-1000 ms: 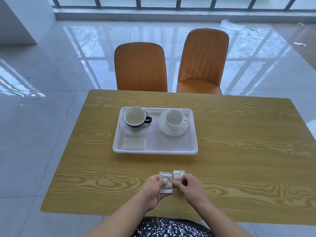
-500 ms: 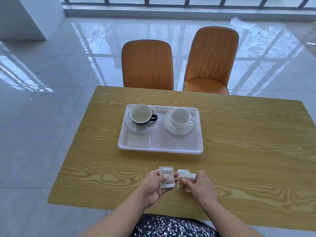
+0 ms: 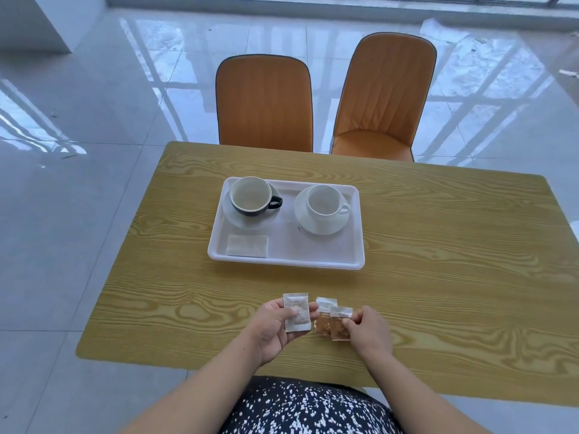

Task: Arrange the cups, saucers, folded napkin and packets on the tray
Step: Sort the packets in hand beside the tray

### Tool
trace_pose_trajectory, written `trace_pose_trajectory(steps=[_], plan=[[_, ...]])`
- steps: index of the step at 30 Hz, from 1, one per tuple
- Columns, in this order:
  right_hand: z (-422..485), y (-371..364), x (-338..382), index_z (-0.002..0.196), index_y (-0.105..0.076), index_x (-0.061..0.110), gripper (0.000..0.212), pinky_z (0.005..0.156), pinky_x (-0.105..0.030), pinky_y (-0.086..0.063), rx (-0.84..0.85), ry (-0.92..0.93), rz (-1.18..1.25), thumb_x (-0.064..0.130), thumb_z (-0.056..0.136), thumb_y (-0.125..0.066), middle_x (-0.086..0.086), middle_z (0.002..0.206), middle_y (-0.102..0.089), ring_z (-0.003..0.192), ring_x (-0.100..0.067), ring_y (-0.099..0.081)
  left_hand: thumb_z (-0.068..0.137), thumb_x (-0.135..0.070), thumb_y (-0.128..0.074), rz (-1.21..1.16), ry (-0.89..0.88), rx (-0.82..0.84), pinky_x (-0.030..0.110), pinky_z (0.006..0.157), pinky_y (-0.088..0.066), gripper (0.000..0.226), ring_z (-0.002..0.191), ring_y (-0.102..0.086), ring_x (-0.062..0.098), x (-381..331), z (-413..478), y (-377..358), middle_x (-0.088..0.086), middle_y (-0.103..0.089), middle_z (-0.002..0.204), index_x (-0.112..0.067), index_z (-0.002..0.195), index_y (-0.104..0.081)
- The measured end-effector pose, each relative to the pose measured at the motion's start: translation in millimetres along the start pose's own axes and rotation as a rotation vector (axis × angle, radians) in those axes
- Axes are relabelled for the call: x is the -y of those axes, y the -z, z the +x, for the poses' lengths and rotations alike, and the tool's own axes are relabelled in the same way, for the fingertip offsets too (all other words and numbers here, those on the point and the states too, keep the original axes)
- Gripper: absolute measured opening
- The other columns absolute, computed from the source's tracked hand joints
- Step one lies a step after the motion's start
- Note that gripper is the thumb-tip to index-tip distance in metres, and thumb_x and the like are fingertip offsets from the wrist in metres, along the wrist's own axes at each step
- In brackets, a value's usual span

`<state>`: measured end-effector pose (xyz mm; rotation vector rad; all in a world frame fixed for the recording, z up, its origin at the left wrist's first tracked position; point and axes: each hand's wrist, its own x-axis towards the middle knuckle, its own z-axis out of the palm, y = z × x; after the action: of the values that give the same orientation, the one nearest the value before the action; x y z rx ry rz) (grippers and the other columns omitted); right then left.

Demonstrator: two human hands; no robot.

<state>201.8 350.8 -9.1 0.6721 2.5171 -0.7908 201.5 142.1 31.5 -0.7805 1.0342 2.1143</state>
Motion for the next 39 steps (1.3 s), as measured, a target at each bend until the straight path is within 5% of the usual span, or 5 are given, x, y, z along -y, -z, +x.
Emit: trace_pose_trajectory(steps=[9, 20, 25, 33, 39], plan=[[-9, 40, 26, 0.079, -0.061, 0.007, 0.016, 0.054, -0.028, -0.050, 0.232, 0.138, 0.483, 0.012, 0.086, -0.075, -0.007, 0.070, -0.067, 0.057, -0.013, -0.058, 0.102, -0.008, -0.044, -0.012, 0.035, -0.013, 0.039, 0.077, -0.062, 0.028, 0.102, -0.072, 0.032, 7, 5, -3, 0.023, -0.072, 0.114, 0.005, 0.124, -0.055], [-22, 15, 51, 0.071, -0.059, 0.018, 0.022, 0.057, -0.024, -0.045, 0.196, 0.278, 0.299, 0.019, 0.081, -0.079, 0.005, 0.068, -0.064, 0.061, -0.008, -0.056, 0.097, -0.013, -0.057, -0.059, 0.014, 0.047, 0.042, 0.087, -0.060, 0.032, 0.096, -0.070, 0.030, 7, 5, -10, 0.025, -0.069, 0.113, 0.007, 0.122, -0.061], [-26, 9, 49, 0.071, -0.058, 0.019, 0.024, 0.060, -0.026, -0.042, 0.149, 0.345, 0.165, 0.028, 0.080, -0.079, 0.006, 0.071, -0.063, 0.066, -0.010, -0.054, 0.092, -0.004, -0.061, 0.003, 0.011, 0.043, 0.033, 0.071, -0.062, 0.020, 0.082, -0.074, 0.023, 14, 5, -8, 0.017, -0.075, 0.097, 0.003, 0.111, -0.065], [-15, 7, 35, 0.081, -0.060, 0.013, 0.019, 0.059, -0.021, -0.046, 0.169, 0.227, 0.313, 0.025, 0.086, -0.073, 0.004, 0.076, -0.064, 0.065, -0.006, -0.059, 0.097, 0.000, -0.052, -0.063, 0.000, -0.027, 0.037, 0.067, -0.063, 0.021, 0.084, -0.075, 0.029, 16, 9, -1, 0.024, -0.074, 0.101, 0.005, 0.116, -0.058], [0, -2, 20, 0.102, -0.053, 0.020, 0.032, 0.068, -0.035, -0.046, 0.038, 0.042, -0.024, 0.046, 0.088, -0.066, 0.005, 0.092, -0.062, 0.086, -0.018, -0.058, 0.097, -0.001, -0.051, -0.110, -0.020, -0.011, 0.037, 0.068, -0.062, 0.028, 0.099, -0.073, 0.032, 12, 5, 5, 0.027, -0.070, 0.115, 0.007, 0.124, -0.050]])
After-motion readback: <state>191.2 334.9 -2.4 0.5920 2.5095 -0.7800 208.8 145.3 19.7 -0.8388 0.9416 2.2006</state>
